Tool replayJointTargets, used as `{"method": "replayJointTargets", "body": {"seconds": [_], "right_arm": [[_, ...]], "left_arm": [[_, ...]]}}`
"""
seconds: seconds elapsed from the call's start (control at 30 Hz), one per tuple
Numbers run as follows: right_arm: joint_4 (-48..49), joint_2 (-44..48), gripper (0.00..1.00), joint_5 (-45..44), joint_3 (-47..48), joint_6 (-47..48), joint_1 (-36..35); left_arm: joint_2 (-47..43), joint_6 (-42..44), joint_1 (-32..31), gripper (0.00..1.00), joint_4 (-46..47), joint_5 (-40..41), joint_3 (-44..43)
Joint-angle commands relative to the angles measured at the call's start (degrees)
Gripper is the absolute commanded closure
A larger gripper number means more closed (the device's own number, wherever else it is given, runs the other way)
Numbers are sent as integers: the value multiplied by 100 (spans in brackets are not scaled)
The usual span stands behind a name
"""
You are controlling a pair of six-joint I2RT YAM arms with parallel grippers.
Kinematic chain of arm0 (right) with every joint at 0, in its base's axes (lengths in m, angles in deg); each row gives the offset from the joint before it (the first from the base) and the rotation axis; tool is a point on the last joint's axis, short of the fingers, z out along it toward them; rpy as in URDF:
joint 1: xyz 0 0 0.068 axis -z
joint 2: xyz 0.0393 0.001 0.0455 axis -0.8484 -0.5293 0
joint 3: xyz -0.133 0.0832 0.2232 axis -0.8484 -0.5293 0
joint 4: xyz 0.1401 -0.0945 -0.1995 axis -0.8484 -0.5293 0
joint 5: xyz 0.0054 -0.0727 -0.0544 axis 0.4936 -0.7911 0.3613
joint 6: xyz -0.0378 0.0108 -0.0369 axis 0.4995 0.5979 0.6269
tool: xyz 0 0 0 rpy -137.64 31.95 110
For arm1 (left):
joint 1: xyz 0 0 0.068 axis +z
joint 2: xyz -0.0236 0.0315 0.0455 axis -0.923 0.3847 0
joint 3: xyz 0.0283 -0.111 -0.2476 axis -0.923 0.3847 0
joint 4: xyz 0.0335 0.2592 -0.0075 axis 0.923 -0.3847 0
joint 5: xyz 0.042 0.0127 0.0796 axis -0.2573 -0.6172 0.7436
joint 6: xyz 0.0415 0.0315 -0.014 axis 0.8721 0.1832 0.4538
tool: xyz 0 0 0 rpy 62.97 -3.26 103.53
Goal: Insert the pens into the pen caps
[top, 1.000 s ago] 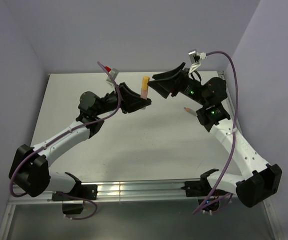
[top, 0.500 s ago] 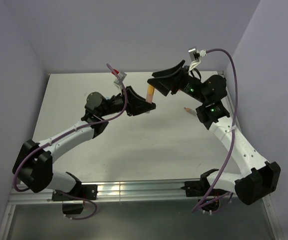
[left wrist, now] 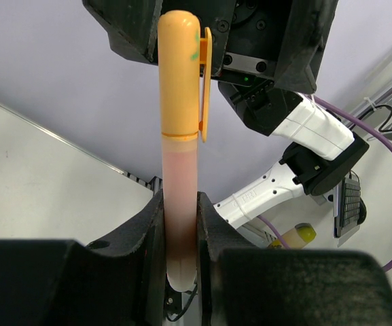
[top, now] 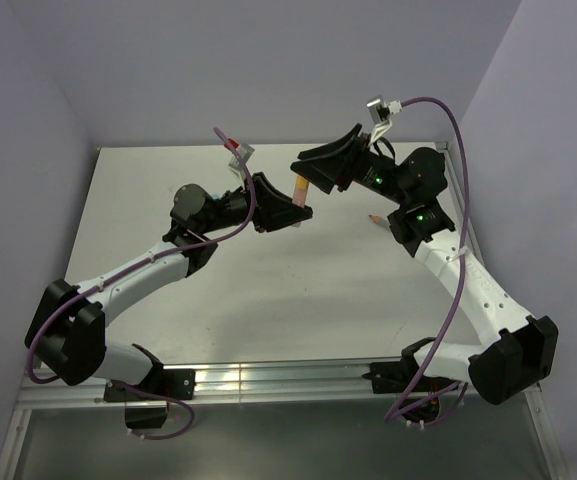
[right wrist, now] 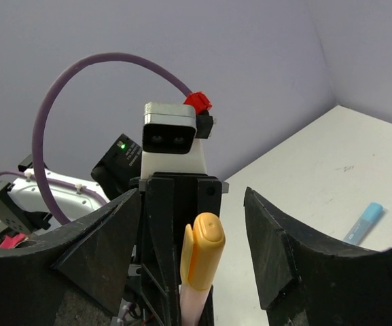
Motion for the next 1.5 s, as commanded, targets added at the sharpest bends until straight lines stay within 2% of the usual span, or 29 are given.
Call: {"method": "replayJointTargets", "body": {"seconds": [0.0, 0.37, 0.6, 0.7, 0.8, 0.87, 1.1, 1.33, 1.47], "right_arm": [[94, 17, 31, 81, 137, 107, -96], [-91, -71, 50, 90, 146, 265, -202], [-153, -115, 54, 125, 146, 326, -246], [-240, -158, 64, 142, 198, 388, -272], [-336, -185, 82, 151, 225, 432, -290], [-433, -203, 100, 160, 303, 511, -325], [-697, -203, 100, 186, 392, 836, -544], [-285, -115, 100, 537, 181, 854, -720], [-284, -80, 100, 696, 172, 915, -782]], "left_arm": [[-141, 127, -34, 100, 106, -97, -241], [-211, 154, -25, 100, 71, -97, -241], [-246, 206, -25, 100, 18, -97, -258], [-255, 206, -25, 100, 18, -106, -258], [-282, 233, -34, 100, -26, -97, -276], [-325, 250, -25, 100, -78, -88, -302], [-404, 154, 19, 100, -9, -44, -390], [-378, -373, 142, 100, 755, -194, -583], [-404, -365, 151, 100, 695, -194, -706]]}}
